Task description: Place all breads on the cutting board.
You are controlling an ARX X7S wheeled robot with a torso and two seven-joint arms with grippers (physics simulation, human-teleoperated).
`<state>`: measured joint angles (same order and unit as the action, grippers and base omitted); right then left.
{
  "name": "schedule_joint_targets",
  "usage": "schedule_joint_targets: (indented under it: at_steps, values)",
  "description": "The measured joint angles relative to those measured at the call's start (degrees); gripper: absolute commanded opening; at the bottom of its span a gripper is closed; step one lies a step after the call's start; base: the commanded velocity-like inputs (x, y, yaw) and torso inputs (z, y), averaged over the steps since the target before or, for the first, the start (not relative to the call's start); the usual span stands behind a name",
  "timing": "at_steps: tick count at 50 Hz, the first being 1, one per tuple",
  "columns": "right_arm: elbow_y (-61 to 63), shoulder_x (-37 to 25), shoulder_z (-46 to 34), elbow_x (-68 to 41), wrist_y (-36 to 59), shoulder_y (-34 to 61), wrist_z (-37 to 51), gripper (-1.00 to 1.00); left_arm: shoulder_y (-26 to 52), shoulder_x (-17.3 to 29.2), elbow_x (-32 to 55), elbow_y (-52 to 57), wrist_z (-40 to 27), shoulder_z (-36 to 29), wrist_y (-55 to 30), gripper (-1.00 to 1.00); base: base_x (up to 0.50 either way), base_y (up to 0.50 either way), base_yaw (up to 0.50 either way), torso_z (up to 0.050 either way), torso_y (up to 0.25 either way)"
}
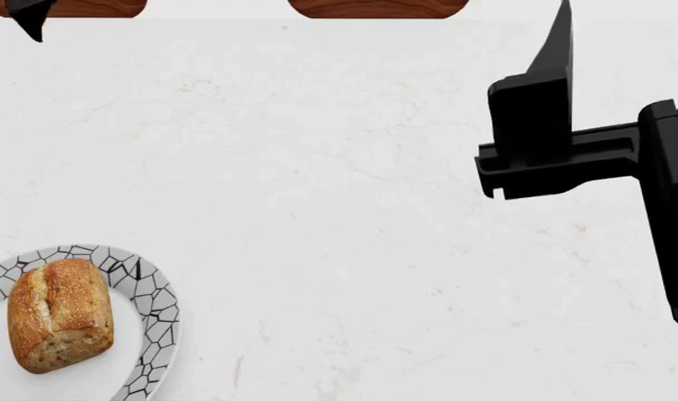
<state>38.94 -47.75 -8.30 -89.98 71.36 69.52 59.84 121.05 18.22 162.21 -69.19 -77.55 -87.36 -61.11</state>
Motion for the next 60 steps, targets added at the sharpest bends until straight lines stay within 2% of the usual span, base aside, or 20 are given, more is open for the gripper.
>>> schedule_joint_targets:
  at_steps: [21, 31, 42, 60]
  values:
    - [0.5, 0.2, -0.8, 1.4, -0.9, -1.4, -0.6, 1.00, -1.6, -0.6, 6.0, -5.1, 8.0, -19.4, -0.6, 1.00, 0.00, 0.00, 0.00, 0.000, 0.000]
    - [0.7, 0.3, -1.4, 1.4, -1.1, -1.5, -0.5, 1.00, -4.3, -0.8, 8.9, -5.5, 11.3, -26.5, -1.0, 1.00, 0.00, 0.00, 0.00, 0.000, 0.000]
    - [0.9, 0.3, -1.7, 2.4, -1.6, -2.0, -1.3, 1.00, -6.5, -1.2, 10.9, -5.6, 13.2, -30.8, -1.7, 1.00, 0.00, 0.00, 0.00, 0.000, 0.000]
    - [0.8, 0.1, -2.3, 2.7, -2.0, -1.8, -1.5, 1.00, -10.0, -1.8, 12.2, -5.7, 16.6, -33.4, -2.0, 1.00, 0.00, 0.00, 0.00, 0.000, 0.000]
